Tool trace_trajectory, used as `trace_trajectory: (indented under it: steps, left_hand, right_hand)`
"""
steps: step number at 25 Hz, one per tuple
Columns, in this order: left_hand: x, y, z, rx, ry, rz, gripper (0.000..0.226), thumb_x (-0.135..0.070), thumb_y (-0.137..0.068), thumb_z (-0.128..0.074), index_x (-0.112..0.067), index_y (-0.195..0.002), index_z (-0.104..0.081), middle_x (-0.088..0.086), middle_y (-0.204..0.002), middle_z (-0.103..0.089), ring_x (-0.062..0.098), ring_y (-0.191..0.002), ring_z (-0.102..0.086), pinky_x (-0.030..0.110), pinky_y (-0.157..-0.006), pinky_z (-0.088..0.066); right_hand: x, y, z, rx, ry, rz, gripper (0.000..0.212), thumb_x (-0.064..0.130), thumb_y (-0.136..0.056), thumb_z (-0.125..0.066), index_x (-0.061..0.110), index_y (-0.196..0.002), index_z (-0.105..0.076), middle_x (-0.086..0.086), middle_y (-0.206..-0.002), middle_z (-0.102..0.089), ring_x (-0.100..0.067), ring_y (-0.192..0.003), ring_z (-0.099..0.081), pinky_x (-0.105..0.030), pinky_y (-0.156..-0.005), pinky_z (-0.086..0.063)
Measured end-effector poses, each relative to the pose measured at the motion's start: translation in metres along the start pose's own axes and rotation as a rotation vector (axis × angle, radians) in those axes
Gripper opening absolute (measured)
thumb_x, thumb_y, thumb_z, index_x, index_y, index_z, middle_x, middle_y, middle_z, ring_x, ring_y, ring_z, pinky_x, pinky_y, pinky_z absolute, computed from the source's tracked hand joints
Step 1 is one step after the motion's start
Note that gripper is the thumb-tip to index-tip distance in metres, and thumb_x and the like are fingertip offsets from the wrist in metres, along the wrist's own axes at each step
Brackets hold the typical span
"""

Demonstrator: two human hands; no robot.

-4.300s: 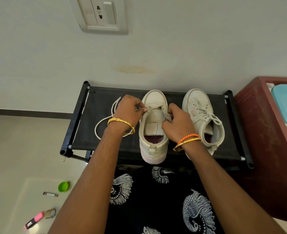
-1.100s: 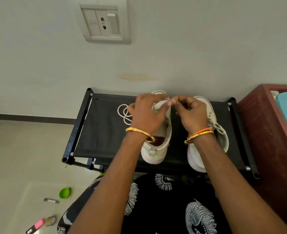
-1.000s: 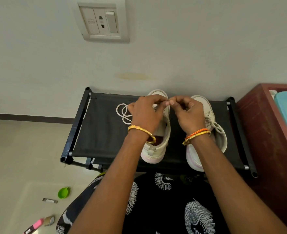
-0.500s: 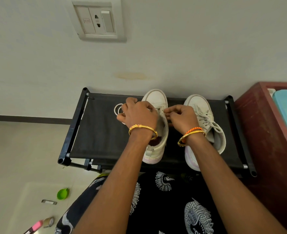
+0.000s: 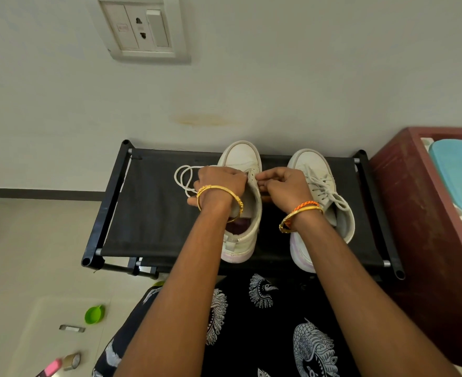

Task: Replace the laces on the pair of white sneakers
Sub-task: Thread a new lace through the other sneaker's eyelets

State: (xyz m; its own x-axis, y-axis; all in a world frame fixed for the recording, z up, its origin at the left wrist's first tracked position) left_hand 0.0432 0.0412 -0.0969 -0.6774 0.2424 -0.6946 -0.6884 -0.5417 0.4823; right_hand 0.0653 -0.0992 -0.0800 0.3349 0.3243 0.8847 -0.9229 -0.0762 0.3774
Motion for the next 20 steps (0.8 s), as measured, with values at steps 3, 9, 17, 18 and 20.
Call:
trace_trajectory:
  steps: [3, 9, 17, 18, 20]
  left_hand:
    - [-0.007, 0.004, -0.002, 0.143, 0.049, 0.015, 0.053, -0.037, -0.068, -0.067, -0.01, -0.113, -0.067, 0.012, -0.12, -0.062, 0.034, -0.115, -0.054, 0.048, -0.1, -0.042]
    - [-0.004, 0.005, 0.004, 0.023, 0.021, -0.053, 0.018, -0.038, -0.075, -0.066, -0.041, -0.058, -0.066, -0.005, -0.11, -0.066, 0.026, -0.11, -0.052, 0.051, -0.098, -0.041]
    - [-0.006, 0.0, 0.004, 0.128, 0.109, -0.167, 0.021, -0.019, -0.082, -0.07, -0.037, -0.07, -0.07, 0.0, -0.105, -0.07, 0.022, -0.106, -0.059, 0.043, -0.097, -0.047]
    - [-0.006, 0.002, 0.005, 0.144, 0.13, -0.164, 0.023, -0.015, -0.081, -0.069, -0.036, -0.071, -0.07, 0.002, -0.107, -0.068, 0.022, -0.106, -0.059, 0.04, -0.095, -0.049]
    - [-0.007, 0.005, 0.008, 0.129, 0.156, -0.154, 0.022, -0.007, -0.081, -0.067, -0.029, -0.082, -0.068, 0.003, -0.119, -0.061, 0.019, -0.103, -0.056, 0.029, -0.083, -0.052]
  right_hand:
    - [-0.002, 0.0, 0.0, 0.01, -0.027, -0.031, 0.025, -0.006, -0.088, -0.052, 0.014, -0.083, -0.066, -0.007, -0.092, -0.067, -0.017, -0.087, -0.065, -0.02, -0.065, -0.055]
    - [-0.004, -0.004, -0.001, -0.005, 0.059, 0.039, 0.015, 0.008, -0.088, -0.06, 0.02, -0.083, -0.067, -0.005, -0.089, -0.069, -0.02, -0.087, -0.067, -0.039, -0.081, -0.058]
    - [0.003, -0.006, -0.006, -0.051, 0.058, 0.127, 0.012, 0.02, -0.087, -0.064, 0.022, -0.076, -0.063, -0.005, -0.082, -0.069, -0.024, -0.08, -0.068, -0.046, -0.077, -0.057]
    - [0.004, -0.008, -0.005, -0.071, 0.068, 0.135, 0.013, 0.021, -0.087, -0.064, 0.023, -0.074, -0.062, -0.006, -0.082, -0.068, -0.025, -0.081, -0.067, -0.047, -0.077, -0.057]
    - [0.007, -0.011, -0.002, -0.108, 0.044, 0.141, 0.014, 0.021, -0.088, -0.061, 0.021, -0.074, -0.06, -0.005, -0.081, -0.066, -0.024, -0.081, -0.066, -0.046, -0.078, -0.056]
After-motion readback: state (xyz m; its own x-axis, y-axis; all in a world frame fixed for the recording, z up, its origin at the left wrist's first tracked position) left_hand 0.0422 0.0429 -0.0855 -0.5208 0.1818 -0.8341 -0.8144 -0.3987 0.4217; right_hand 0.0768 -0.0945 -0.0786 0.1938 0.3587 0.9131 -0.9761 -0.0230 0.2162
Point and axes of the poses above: each hand's wrist, its own y-axis away from the middle knuckle, its own z-axis out of the back of the hand, x = y × z, the point moved 5 cm from there along -y, towards the middle knuckle
